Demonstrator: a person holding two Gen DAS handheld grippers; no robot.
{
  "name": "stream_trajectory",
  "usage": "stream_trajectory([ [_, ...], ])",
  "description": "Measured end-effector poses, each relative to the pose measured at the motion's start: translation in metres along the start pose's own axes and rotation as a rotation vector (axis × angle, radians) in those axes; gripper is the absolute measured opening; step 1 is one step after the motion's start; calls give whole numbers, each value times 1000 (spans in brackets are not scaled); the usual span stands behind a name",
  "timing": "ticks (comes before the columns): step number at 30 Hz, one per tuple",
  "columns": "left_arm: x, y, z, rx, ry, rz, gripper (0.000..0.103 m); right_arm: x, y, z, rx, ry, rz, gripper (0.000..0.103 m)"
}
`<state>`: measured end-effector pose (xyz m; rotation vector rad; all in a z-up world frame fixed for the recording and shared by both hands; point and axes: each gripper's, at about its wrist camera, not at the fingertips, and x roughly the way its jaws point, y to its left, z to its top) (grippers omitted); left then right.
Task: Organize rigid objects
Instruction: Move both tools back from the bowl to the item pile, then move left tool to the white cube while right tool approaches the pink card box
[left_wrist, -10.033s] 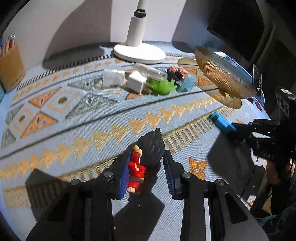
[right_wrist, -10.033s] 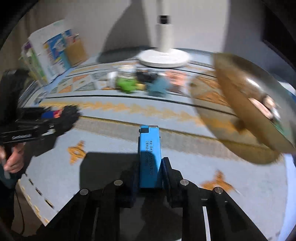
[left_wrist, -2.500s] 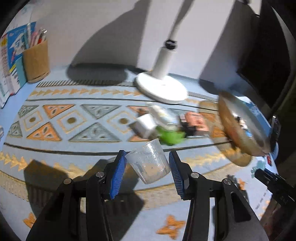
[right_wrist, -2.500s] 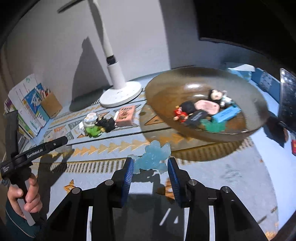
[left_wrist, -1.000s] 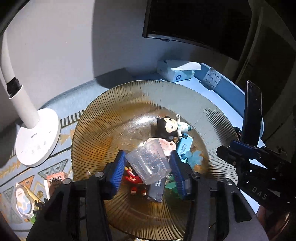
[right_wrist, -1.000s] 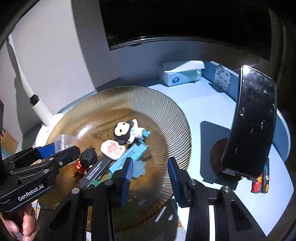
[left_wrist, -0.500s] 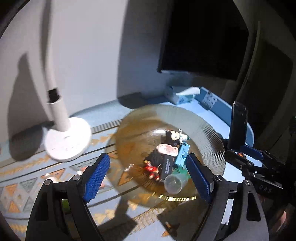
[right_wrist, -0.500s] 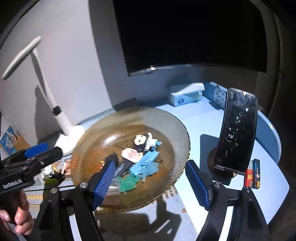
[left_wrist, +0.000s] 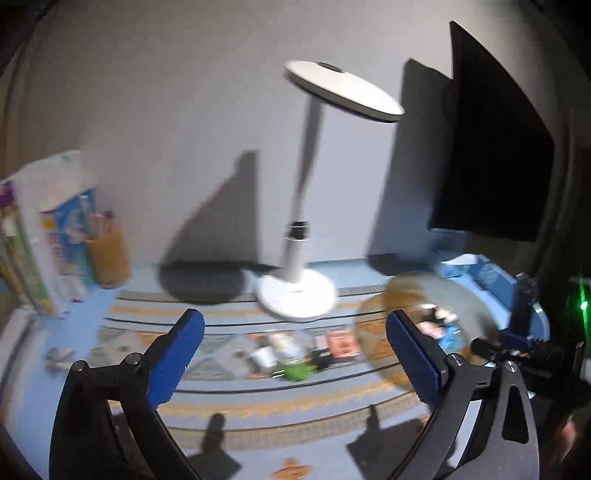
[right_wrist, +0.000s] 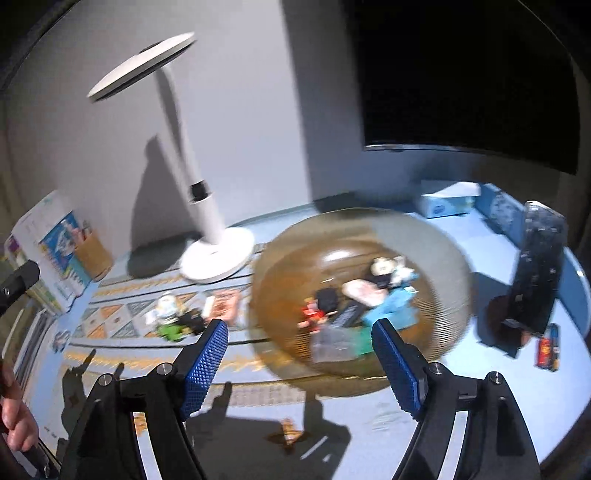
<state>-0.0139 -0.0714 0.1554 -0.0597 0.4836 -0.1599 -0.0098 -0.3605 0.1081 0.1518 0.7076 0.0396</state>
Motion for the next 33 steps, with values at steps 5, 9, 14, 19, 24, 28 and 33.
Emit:
stream_trajectory([
  [5, 7, 41, -27, -5, 46, 135, 99, 12, 31, -13, -21, -4, 59, 79],
  [9, 24, 73, -52, -55, 107, 170, 99, 25, 49, -25, -41, -8, 78, 79],
  [14, 59, 96, -87, -80, 204, 200, 99, 54, 64, -45, -65, 26, 89, 79],
  [19, 84, 101, -113, -85, 269, 204, 99, 89, 68, -67, -68, 99, 83, 79],
  [24, 90, 96, -117, -67, 301, 214, 99, 104, 62, -69, -41, 146, 61, 79],
  [28, 98, 96, -119, -66, 343, 204, 99, 107, 56, -69, -15, 155, 76, 79],
  [33, 116, 82, -101, 11, 411, 72, 99, 108, 56, -69, -20, 170, 79, 79],
])
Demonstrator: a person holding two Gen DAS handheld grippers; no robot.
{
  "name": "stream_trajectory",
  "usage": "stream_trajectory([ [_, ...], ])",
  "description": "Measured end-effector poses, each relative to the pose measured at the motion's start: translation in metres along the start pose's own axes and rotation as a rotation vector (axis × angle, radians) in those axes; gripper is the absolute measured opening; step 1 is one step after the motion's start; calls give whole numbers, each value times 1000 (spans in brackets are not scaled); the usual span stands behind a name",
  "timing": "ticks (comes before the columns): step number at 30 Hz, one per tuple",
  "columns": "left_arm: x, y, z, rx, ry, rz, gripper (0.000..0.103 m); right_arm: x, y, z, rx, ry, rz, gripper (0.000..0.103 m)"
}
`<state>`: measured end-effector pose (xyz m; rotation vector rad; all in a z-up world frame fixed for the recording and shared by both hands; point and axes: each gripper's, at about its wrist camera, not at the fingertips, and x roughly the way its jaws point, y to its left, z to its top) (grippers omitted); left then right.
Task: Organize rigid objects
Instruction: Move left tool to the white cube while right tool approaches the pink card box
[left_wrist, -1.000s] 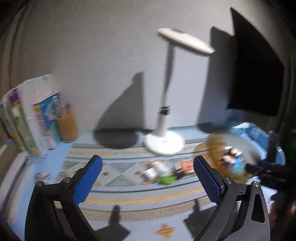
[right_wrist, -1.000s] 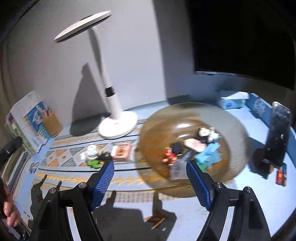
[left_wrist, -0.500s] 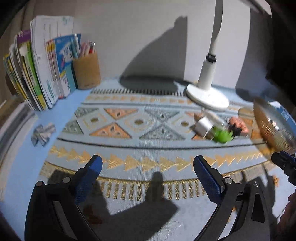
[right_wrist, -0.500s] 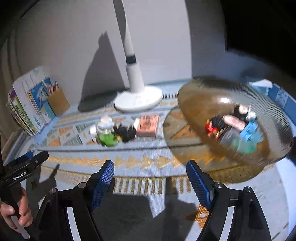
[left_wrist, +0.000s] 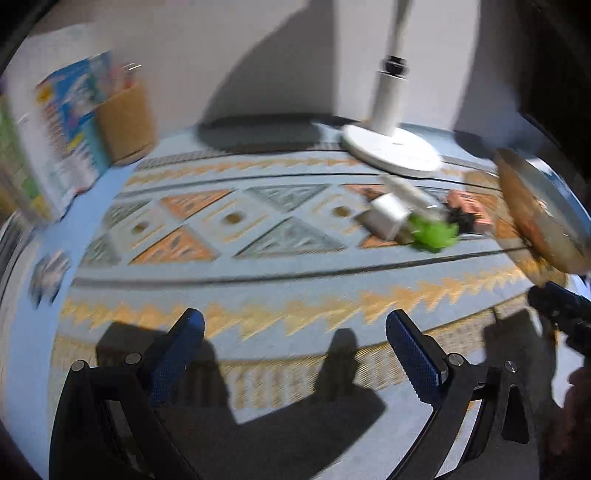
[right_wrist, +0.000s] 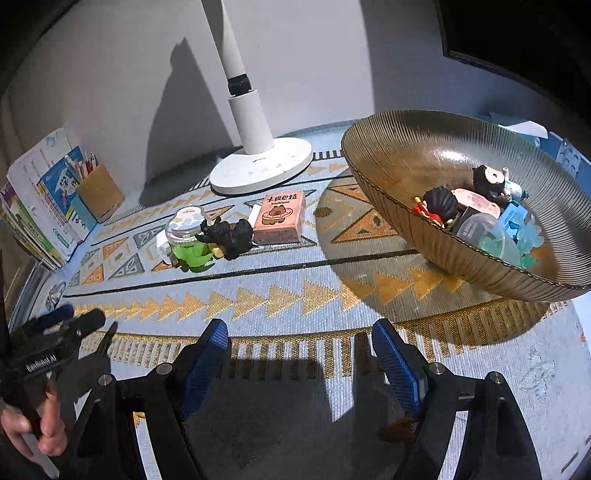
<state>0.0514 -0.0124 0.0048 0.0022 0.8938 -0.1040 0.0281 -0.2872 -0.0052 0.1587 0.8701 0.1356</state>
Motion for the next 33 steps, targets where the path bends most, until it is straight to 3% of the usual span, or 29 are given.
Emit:
stream_trajectory([
  [5, 16, -14, 44, 76, 2, -150, 99, 1, 2, 1, -5, 4, -13, 79],
  [10, 59, -21, 59, 72, 104, -243, 99, 3, -1, 1, 6, 16, 1, 79],
  [16, 70, -22, 61, 66, 101, -177, 98, 6, -3, 2, 21, 38, 19, 79],
  [22, 72, -33, 68, 106, 90, -166, 98, 7, -2, 1, 26, 48, 17, 79],
  [26, 80, -27, 75, 70, 96, -181, 98, 9, -3, 1, 31, 54, 16, 79],
  [30, 81, -12, 75, 43, 60, -115, 98, 11, -3, 0, 34, 61, 17, 79],
  [33, 77, 8, 76, -19, 42, -109, 96, 12, -3, -1, 33, 61, 7, 79],
])
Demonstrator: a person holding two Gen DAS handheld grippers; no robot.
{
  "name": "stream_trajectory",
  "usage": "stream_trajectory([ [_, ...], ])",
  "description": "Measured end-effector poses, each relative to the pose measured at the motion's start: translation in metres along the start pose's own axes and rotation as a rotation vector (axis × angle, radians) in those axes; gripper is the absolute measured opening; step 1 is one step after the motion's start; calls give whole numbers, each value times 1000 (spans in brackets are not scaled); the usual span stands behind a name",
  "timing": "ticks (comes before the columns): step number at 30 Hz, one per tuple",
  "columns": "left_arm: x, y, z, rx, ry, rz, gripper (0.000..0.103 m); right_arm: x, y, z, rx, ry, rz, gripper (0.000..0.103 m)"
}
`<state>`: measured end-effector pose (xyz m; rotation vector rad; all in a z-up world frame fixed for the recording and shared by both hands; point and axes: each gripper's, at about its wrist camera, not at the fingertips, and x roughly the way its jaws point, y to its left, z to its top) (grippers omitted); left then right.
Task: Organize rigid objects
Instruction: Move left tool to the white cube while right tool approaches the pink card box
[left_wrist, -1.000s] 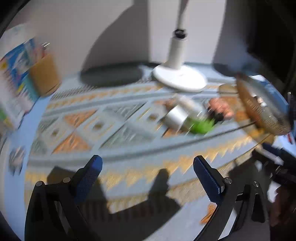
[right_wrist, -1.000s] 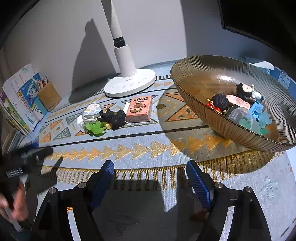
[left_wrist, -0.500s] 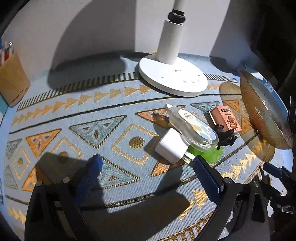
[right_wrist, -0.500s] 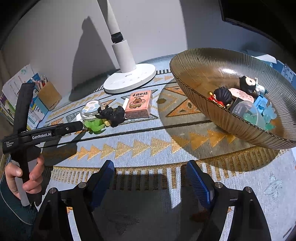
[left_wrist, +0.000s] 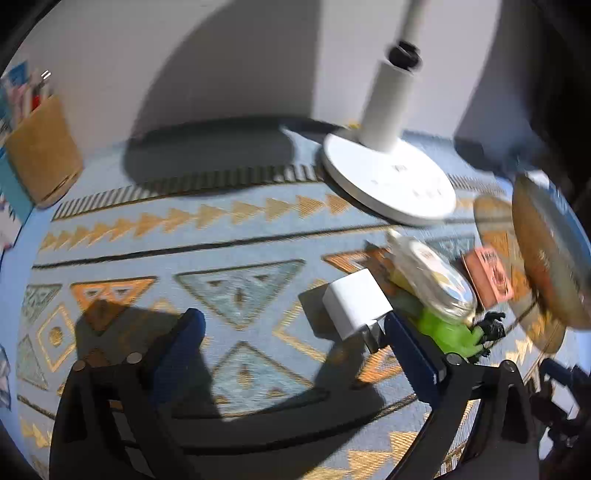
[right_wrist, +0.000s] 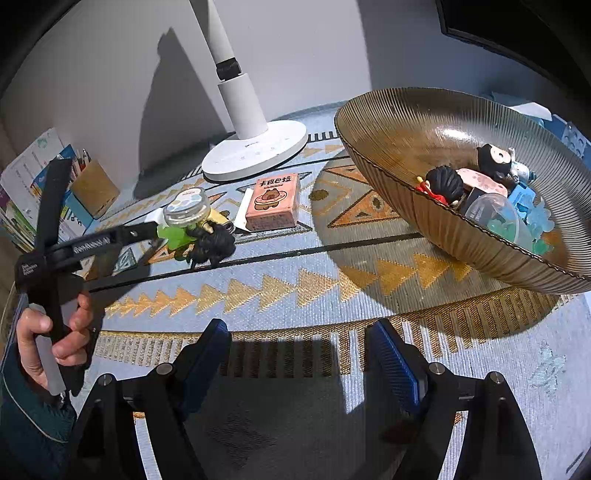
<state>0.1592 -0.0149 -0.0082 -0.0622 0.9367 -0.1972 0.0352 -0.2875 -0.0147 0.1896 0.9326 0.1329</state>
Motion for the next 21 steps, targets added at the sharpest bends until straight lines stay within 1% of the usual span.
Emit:
stream_trajectory([
  [2, -7, 10, 1, -21, -43, 37, 96, 0, 0, 0, -2, -5, -11, 79],
  [3, -10, 13, 2, -23, -51, 29, 96, -1, 1, 0, -1, -7, -19, 79],
  [4, -10, 14, 2, -24, -46, 7, 96, -1, 1, 0, -1, -9, -25, 79],
  [6, -7, 9, 2, -8, -19, -67, 96, -1, -1, 0, 5, -11, -37, 79],
  [7, -4, 2, 2, 14, -8, -80, 96, -1, -2, 0, 8, -11, -41, 79],
  [9, 1, -14, 5, 59, -4, -43, 96, -1, -4, 2, 18, -12, -54, 79],
  [10, 3, -21, 7, 77, -3, -29, 90, 0, -4, 4, 24, -7, -56, 79],
  [11, 5, -25, 8, 80, 4, -20, 81, 1, -4, 5, 36, 0, -55, 79],
  [12, 8, -27, 10, 82, 18, -22, 78, 2, -5, 9, 61, 8, -34, 79],
  [13, 11, -27, 11, 77, 23, -35, 69, 4, -6, 12, 87, 18, -5, 79],
  [14, 12, -24, 11, 73, 26, -44, 55, 6, -6, 18, 123, 30, 25, 79],
  [15, 14, -23, 10, 74, 28, -47, 51, 9, -4, 21, 144, 35, 34, 79],
  [16, 12, -26, 9, 82, 14, -35, 46, 12, -2, 26, 159, 40, 28, 79],
  [18, 11, -26, 7, 91, 4, -42, 37, 20, 4, 37, 175, 47, -4, 79],
  [19, 10, -25, 7, 89, 2, -46, 33, 25, 6, 42, 180, 47, -16, 75],
  [20, 10, -23, 7, 83, -3, -45, 33, 30, 9, 47, 186, 41, -25, 72],
  [21, 10, -22, 6, 76, -7, -46, 33, 35, 11, 52, 187, 32, -22, 66],
])
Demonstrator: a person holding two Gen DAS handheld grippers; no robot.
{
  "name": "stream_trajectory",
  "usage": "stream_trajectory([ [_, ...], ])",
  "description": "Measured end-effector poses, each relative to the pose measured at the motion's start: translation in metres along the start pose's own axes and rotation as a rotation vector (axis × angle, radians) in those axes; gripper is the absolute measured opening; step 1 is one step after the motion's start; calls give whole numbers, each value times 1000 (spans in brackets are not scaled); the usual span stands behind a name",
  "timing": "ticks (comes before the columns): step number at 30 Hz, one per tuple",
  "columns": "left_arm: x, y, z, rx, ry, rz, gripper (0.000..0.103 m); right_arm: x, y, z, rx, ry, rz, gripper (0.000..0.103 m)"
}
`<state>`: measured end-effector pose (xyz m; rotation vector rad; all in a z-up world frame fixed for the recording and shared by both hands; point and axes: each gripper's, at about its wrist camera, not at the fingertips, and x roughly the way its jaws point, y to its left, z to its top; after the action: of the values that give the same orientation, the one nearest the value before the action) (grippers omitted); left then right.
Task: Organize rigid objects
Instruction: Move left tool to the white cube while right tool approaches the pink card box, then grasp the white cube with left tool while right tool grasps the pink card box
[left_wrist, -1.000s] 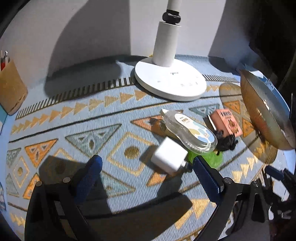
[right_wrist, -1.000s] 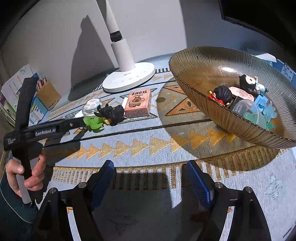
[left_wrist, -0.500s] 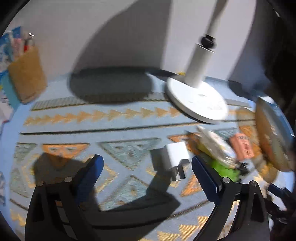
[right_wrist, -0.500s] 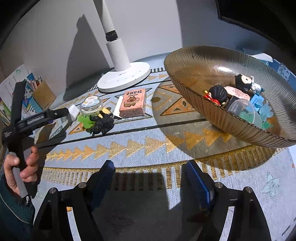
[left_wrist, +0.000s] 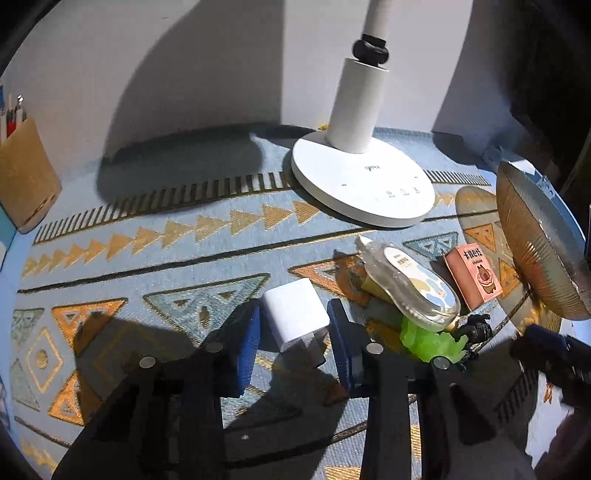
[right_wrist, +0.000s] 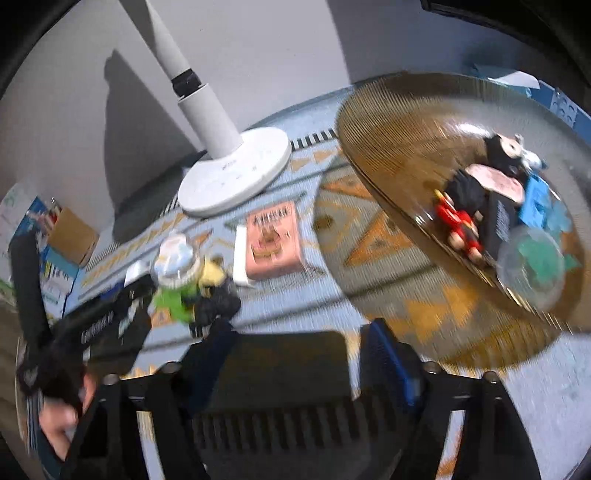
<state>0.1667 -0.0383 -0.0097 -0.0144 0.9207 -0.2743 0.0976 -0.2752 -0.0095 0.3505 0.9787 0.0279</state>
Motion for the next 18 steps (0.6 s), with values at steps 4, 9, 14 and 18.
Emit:
stream_trajectory([
  [4, -8, 12, -2, -45, -28, -30, 33, 17, 7, 12, 26, -25, 0, 63],
  [9, -8, 9, -2, -37, -36, -25, 33, 29, 11, 24, 65, -31, 32, 64],
  [14, -7, 3, -3, -13, -32, -22, 33, 42, 30, 31, -25, -25, -37, 70],
  [18, -7, 2, -4, -7, -32, -21, 33, 51, 44, 35, -119, -23, -137, 70],
])
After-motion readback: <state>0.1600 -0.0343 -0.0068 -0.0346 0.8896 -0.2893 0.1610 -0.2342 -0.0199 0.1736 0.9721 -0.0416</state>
